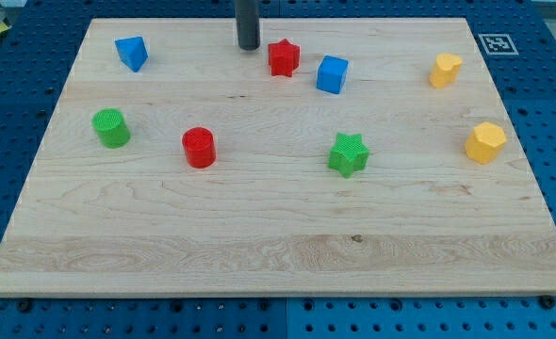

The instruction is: Push the blue triangle into the red star

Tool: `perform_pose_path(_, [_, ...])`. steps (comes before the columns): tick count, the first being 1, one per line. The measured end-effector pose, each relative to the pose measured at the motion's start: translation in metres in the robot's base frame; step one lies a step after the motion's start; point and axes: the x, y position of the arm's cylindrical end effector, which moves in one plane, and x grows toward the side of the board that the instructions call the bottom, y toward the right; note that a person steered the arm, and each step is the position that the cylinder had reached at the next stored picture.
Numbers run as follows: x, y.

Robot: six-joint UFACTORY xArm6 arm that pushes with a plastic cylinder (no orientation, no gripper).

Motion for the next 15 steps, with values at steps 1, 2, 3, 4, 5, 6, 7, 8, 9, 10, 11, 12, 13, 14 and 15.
perform_pose_path(1, [-0.010,0.006])
perform_pose_path(2, [0.022,0.018])
perform_pose_path(3, [0.049,0.028])
perform_pose_path(4, [0.056,0.029])
perform_pose_path(5, [0.030,0.004])
perform_pose_path(6, [0.003,-0.042])
perform_pose_path(7, [-0.016,-0.101])
perform_pose_path(8, [-0.026,-0.182])
perform_pose_path(9, [-0.005,-0.256])
perform_pose_path(10, [0.042,-0.249])
perform_pose_path(11, [0.067,-0.175])
perform_pose_path(12, [0.074,-0.079])
perform_pose_path(13, [0.087,-0.089])
perform_pose_path(14, [0.096,-0.165])
perform_pose_path(15, [0.071,-0.248])
